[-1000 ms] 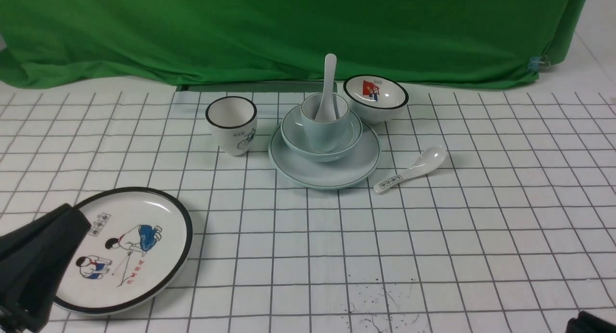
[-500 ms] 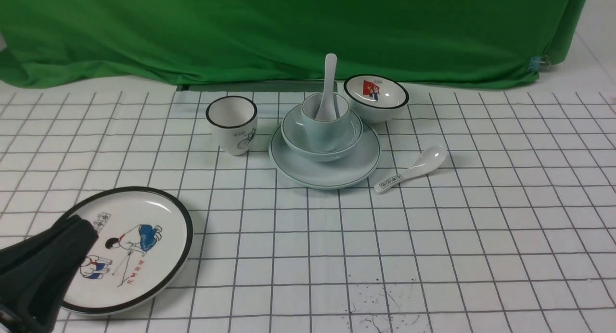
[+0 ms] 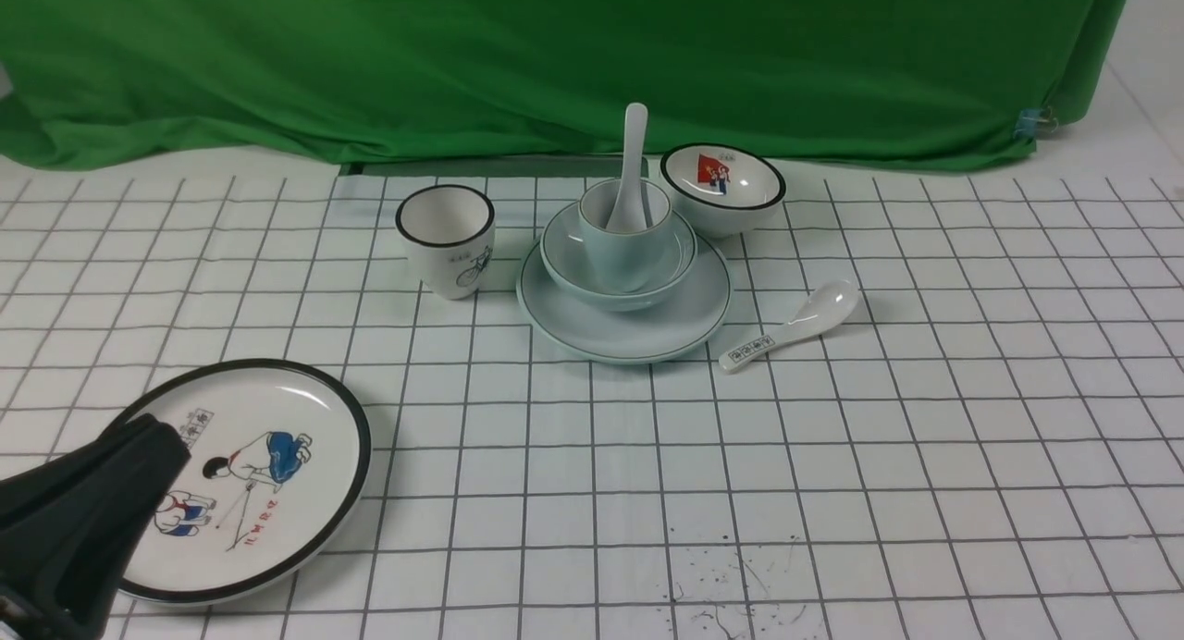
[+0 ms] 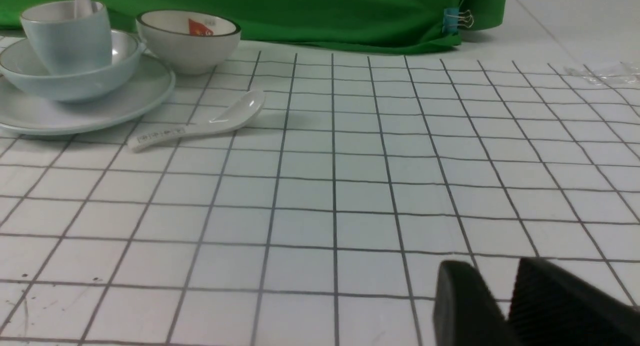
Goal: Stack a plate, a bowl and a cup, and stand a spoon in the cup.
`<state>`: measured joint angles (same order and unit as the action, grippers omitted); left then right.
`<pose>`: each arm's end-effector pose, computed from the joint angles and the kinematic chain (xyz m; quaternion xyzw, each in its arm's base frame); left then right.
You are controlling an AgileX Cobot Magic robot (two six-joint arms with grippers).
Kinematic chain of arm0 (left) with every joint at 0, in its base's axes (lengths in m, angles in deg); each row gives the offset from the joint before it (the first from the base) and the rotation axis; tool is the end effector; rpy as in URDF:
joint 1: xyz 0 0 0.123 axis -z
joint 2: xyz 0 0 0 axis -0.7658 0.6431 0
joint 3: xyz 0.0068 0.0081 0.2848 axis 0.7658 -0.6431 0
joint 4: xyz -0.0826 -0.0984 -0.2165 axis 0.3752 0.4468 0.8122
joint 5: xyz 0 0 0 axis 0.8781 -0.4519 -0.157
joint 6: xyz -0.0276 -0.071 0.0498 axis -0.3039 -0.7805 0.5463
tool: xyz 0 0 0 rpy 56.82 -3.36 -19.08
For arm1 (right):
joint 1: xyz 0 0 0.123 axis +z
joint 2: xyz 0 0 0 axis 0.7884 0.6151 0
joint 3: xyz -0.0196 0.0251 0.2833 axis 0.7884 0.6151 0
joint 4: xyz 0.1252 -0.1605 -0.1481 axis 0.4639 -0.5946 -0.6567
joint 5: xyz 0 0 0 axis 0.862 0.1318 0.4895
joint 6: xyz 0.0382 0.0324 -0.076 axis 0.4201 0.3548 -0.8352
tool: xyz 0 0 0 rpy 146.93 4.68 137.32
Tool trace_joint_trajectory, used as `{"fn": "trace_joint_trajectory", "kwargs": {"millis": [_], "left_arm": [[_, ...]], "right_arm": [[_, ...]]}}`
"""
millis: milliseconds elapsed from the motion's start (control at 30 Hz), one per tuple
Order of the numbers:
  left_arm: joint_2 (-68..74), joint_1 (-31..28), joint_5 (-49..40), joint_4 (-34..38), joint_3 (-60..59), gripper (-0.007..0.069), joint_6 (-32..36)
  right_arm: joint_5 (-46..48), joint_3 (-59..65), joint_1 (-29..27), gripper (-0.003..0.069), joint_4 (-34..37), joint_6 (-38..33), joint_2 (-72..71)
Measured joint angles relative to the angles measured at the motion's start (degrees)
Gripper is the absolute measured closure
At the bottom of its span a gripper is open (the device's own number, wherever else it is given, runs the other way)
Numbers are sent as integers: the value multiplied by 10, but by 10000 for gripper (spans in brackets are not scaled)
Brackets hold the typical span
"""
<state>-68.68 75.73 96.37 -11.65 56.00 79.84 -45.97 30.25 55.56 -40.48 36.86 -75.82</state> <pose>0.0725 -0.0341 0.2640 0.1494 0.6494 -0.1587 0.7286 0.0559 0.0034 0.1915 -0.0150 0.7507 0.0274 0.6598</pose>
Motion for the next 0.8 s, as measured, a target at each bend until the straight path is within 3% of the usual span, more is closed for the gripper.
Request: {"fn": "trace_joint_trajectory", "kwargs": {"millis": [400, 533, 633, 700, 800], "left_arm": [[-25, -10, 1, 0, -16, 657, 0], [-92, -78, -5, 0, -43, 657, 1], [-150, -184, -1, 1, -80, 657, 0], [-155, -226, -8, 2, -96, 657, -19], [-156, -246, -79, 2, -97, 657, -60]], "right_arm": [[3, 0, 0, 435, 0, 2, 0], [5, 0, 0, 431, 0, 2, 0], [6, 0, -1, 424, 0, 2, 0], [5, 0, -1, 422, 0, 2, 0], [7, 0, -1, 421, 0, 3, 0]]}}
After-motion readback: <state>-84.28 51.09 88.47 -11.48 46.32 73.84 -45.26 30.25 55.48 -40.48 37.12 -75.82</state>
